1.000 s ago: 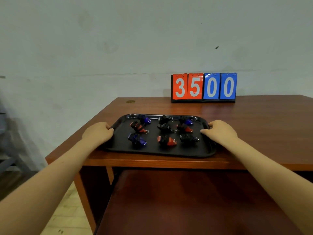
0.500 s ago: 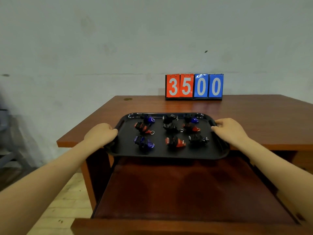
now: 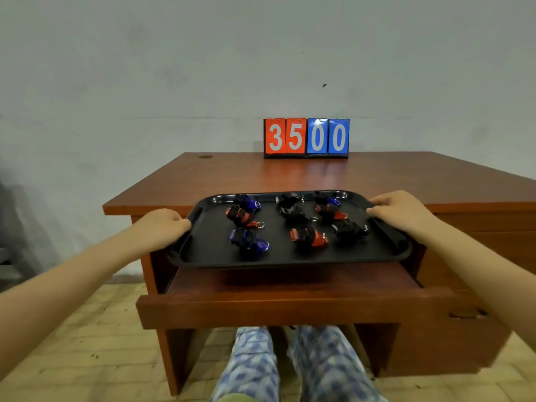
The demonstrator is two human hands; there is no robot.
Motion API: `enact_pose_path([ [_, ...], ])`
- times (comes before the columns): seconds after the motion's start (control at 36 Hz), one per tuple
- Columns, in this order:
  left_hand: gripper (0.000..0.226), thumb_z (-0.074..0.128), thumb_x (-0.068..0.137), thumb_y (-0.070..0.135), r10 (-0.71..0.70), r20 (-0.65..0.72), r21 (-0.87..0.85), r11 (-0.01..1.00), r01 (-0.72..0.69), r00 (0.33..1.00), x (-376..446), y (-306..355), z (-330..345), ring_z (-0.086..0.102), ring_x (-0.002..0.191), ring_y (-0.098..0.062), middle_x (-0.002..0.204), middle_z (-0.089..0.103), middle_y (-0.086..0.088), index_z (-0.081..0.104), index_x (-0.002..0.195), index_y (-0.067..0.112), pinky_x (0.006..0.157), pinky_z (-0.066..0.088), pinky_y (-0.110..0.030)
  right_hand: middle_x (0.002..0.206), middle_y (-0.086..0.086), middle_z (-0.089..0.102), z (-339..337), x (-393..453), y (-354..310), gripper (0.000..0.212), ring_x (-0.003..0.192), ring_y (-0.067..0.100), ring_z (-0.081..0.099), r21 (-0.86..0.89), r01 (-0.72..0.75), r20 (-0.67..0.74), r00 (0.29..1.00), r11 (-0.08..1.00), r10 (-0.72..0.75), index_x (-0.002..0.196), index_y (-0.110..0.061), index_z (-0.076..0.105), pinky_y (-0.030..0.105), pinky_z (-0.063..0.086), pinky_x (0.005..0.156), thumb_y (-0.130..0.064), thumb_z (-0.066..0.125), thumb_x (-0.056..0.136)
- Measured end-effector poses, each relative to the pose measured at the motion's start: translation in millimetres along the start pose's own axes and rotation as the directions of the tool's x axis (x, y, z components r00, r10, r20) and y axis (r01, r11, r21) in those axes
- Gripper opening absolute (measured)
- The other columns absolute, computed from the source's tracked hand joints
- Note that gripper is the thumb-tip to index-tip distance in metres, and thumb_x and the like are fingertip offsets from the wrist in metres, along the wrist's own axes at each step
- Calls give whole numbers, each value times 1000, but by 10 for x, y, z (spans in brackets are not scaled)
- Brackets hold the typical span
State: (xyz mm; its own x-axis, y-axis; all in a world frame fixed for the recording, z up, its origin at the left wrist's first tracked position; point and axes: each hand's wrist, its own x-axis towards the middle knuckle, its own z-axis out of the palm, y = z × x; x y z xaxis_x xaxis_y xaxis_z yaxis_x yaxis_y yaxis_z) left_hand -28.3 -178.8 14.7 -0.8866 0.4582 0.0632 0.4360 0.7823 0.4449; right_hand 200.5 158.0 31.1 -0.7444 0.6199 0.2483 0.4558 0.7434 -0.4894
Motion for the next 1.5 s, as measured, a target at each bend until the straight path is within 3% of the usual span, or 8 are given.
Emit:
enact_pose_path([
  [0.44, 30, 47, 97, 27, -42, 73, -156, 986, 53, 996, -432, -229, 531, 52, 68, -22, 73, 51, -10, 56, 75, 9, 60, 38, -29, 102, 19, 71, 274, -438, 260, 22, 96, 34, 66, 70, -84, 91, 993, 994, 77, 99, -4, 73, 45, 50, 88, -18, 59, 93],
  [0.58, 30, 47, 98, 26, -41, 59, -190, 980, 52, 997, -311, -178, 627, 50, 59, -19, 65, 49, -7, 58, 77, 7, 54, 36, -27, 98, 5, 71, 407, -326, 357, 21, 82, 12, 64, 106, -117, 108, 989, 987, 106, 106, -6, 72, 27, 47, 73, -17, 58, 94],
  [0.67, 29, 49, 97, 27, -40, 69, -184, 982, 52, 997, -185, -158, 657, 53, 65, -21, 70, 52, -9, 63, 85, 6, 58, 37, -28, 111, 12, 67, 483, -228, 377, 26, 99, 22, 62, 134, -137, 104, 987, 981, 124, 116, -2, 67, 29, 44, 83, -15, 58, 95],
  [0.78, 28, 49, 97, 26, -32, 60, -177, 983, 42, 998, -38, -150, 721, 50, 63, -22, 67, 49, -8, 61, 79, 8, 57, 36, -30, 105, 10, 68, 604, -49, 438, 29, 91, 19, 63, 125, -147, 134, 982, 981, 130, 120, -4, 64, 29, 47, 80, -17, 58, 95],
  [0.92, 31, 49, 99, 26, -39, 67, -214, 975, 52, 997, 109, -187, 797, 52, 66, -24, 72, 53, -11, 64, 88, 1, 59, 37, -31, 116, 14, 68, 739, 152, 496, 41, 104, 26, 63, 115, -157, 129, 981, 981, 142, 131, -4, 56, 36, 47, 93, -22, 58, 95],
  [1.11, 35, 53, 97, 36, -42, 43, -113, 992, 47, 998, 229, -209, 871, 62, 69, -28, 74, 62, -11, 63, 89, 4, 59, 41, -33, 123, 13, 64, 892, 298, 590, 43, 117, 26, 58, 135, -138, 124, 985, 981, 121, 136, -4, 51, 29, 41, 95, -23, 53, 97],
  [1.36, 28, 53, 96, 37, -33, 49, -118, 992, 39, 998, 258, -263, 889, 64, 86, -30, 93, 68, -16, 63, 101, 11, 75, 51, -41, 77, 10, 67, 961, 308, 717, 39, 81, 28, 67, 175, -90, 172, 983, 980, 59, 132, -10, 55, 39, 52, 75, -23, 58, 95],
  [1.5, 34, 54, 96, 33, 30, -37, -120, 992, -34, 999, 183, -278, 891, 58, 79, -15, 93, 60, -3, 55, 123, 12, 58, 41, -22, 69, 5, 62, 913, 232, 790, 45, 67, 22, 61, 153, -74, 210, 977, 985, 40, 136, -14, 50, 32, 46, 61, -25, 60, 94],
])
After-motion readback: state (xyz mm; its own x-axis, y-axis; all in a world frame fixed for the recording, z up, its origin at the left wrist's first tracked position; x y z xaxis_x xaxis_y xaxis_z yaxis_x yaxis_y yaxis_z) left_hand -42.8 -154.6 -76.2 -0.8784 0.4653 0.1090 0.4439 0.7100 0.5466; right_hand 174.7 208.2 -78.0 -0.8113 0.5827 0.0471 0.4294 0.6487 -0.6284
